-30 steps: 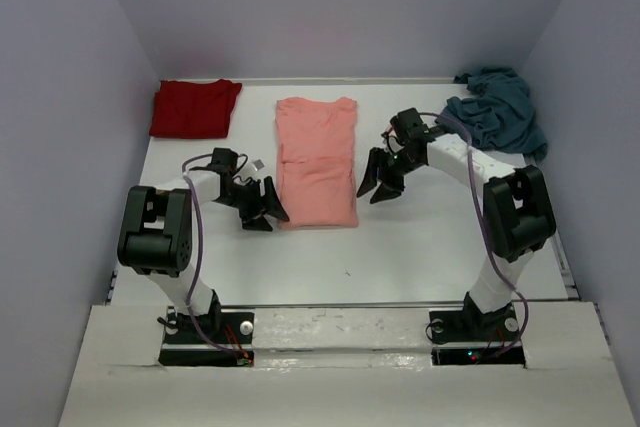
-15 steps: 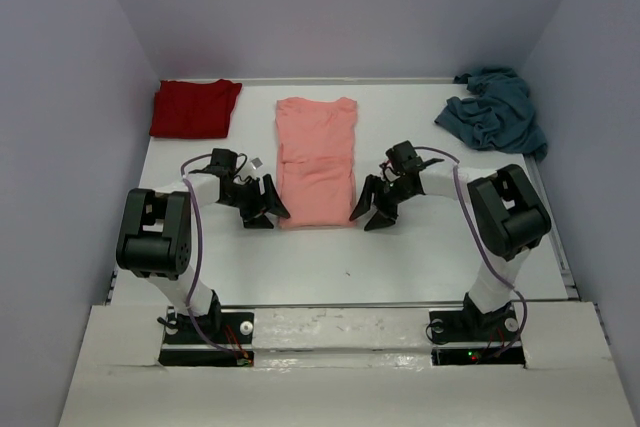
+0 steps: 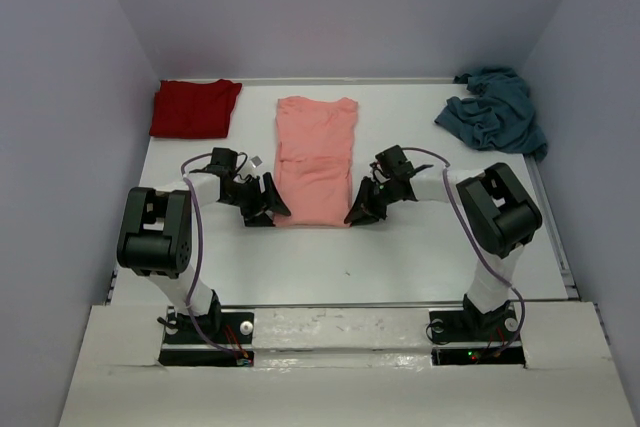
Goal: Fold and stack the t-shirts
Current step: Fold the tshirt
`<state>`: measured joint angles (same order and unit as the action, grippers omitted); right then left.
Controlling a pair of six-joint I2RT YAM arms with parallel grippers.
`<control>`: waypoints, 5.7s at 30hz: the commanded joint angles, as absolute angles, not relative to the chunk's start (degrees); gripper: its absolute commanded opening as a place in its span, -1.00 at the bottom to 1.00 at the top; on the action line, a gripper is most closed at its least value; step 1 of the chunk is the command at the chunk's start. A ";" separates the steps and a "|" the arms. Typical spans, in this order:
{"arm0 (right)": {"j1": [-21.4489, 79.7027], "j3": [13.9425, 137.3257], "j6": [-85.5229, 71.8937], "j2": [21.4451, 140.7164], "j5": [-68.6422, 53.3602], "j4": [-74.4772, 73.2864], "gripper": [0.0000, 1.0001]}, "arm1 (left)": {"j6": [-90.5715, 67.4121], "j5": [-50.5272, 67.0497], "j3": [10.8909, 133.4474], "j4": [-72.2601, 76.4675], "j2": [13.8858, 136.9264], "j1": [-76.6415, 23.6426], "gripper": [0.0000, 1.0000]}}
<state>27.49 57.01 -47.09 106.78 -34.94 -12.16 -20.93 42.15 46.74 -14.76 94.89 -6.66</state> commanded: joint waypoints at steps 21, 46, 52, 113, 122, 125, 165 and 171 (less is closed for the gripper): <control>28.13 60.82 -44.56 108.98 -29.09 -16.17 -1.00 | -21.27 41.92 44.30 -13.45 94.04 -6.33 0.30; 28.13 63.81 -38.32 100.73 -25.66 -31.19 -1.00 | -21.44 43.07 44.99 -20.12 87.55 -6.42 -0.54; 28.13 65.21 -38.15 96.68 -26.36 -35.06 -1.00 | -22.94 42.19 48.51 -24.61 81.65 -6.50 -0.53; 28.13 68.03 -36.56 100.02 -27.60 -36.04 -1.00 | -28.74 36.39 39.64 -10.11 89.47 -15.56 -0.10; 28.13 67.94 -36.56 100.20 -27.77 -36.04 -1.00 | -28.74 36.21 39.73 -10.11 89.30 -15.38 0.01; 28.13 67.94 -36.56 100.20 -27.86 -36.04 -1.00 | -28.74 36.12 39.55 -10.02 89.30 -15.47 0.00; 24.18 85.86 -29.97 101.07 -24.17 -45.79 -1.00 | -28.74 33.66 63.19 -23.55 89.91 -15.47 -1.00; 23.03 90.78 -28.21 104.93 -24.70 -47.28 -1.00 | -28.39 33.05 66.97 -24.00 92.72 -14.68 -1.00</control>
<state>23.57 86.50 -30.52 103.04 -25.21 -45.43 -29.06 33.06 62.81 -23.18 91.74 -15.31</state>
